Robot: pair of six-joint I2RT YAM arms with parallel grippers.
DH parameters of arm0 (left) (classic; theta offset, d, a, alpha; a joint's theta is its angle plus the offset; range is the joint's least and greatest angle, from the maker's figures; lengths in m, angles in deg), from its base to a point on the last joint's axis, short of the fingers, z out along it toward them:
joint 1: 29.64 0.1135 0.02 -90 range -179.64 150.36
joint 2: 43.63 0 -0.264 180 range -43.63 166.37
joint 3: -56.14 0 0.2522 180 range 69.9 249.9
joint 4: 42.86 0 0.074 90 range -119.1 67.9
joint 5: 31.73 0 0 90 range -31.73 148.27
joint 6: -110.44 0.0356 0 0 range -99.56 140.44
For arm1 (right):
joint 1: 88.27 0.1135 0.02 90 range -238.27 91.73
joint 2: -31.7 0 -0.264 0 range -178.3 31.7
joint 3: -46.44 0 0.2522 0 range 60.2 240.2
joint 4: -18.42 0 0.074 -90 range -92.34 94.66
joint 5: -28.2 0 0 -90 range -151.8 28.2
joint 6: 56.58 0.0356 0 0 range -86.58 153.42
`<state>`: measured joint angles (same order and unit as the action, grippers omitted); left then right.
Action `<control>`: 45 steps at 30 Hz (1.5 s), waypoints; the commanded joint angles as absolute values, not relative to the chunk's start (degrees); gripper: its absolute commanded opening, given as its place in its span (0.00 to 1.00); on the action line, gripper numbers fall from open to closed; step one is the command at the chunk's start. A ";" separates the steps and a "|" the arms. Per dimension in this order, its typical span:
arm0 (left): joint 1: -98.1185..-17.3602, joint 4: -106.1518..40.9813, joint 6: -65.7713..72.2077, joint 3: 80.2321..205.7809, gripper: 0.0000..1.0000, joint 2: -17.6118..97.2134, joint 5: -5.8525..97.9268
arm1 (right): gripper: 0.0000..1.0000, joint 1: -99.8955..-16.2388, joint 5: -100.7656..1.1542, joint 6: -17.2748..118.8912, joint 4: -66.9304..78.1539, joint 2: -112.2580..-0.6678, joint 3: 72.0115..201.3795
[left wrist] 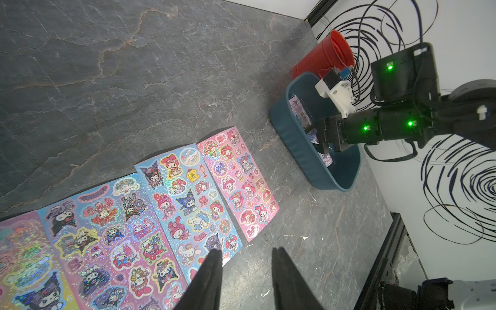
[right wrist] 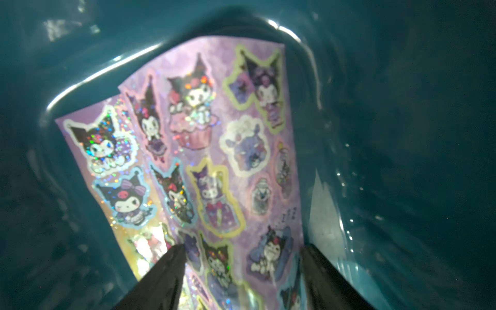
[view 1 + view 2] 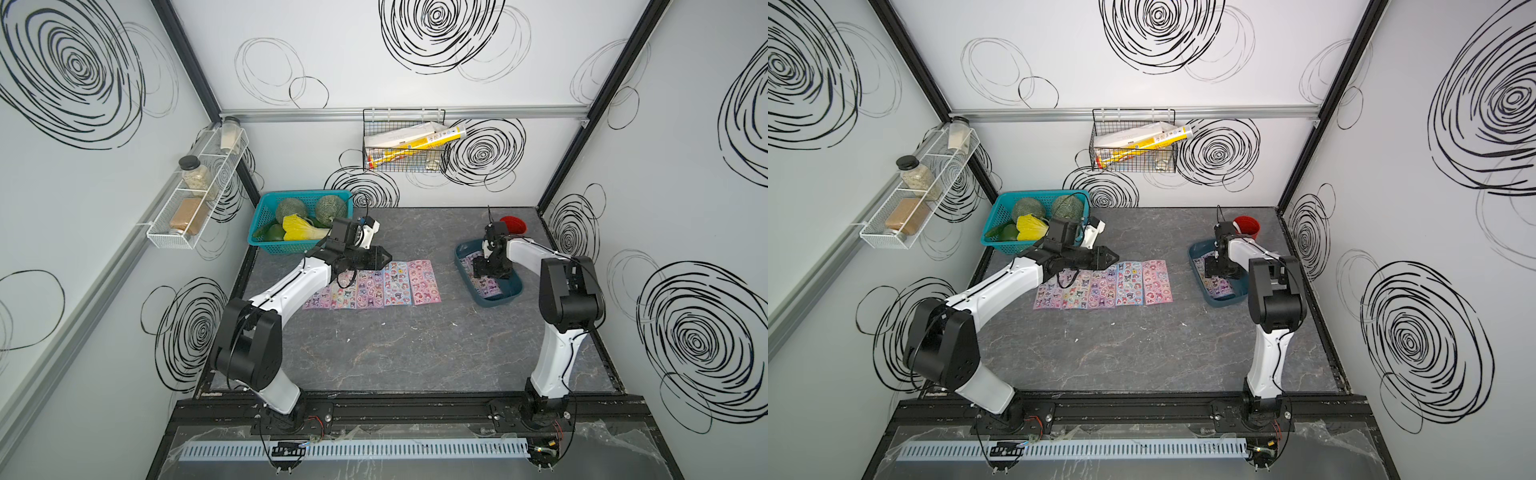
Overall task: Take the stickers out of the storage box
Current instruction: Pick up the sticker from the storage box.
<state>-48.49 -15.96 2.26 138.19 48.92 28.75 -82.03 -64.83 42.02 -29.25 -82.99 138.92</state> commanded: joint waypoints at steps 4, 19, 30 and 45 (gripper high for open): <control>-48.89 -17.40 3.25 138.37 0.37 49.52 27.94 | 0.59 -82.11 -64.80 42.19 -31.98 -80.21 139.66; -50.21 -16.73 3.69 138.70 0.37 50.23 28.12 | 0.47 -82.16 -63.73 42.51 -32.80 -76.69 140.14; -50.67 -16.79 3.58 138.67 0.37 50.07 28.03 | 0.37 -82.19 -63.22 42.91 -33.29 -73.79 140.23; -50.65 -17.59 3.18 138.36 0.37 49.33 26.98 | 0.29 -82.12 -60.62 43.88 -33.19 -67.55 140.49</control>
<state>-50.28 -15.74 2.57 138.19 49.82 28.16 -82.05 -61.49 43.38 -31.81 -68.68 140.04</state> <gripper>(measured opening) 0.369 0.291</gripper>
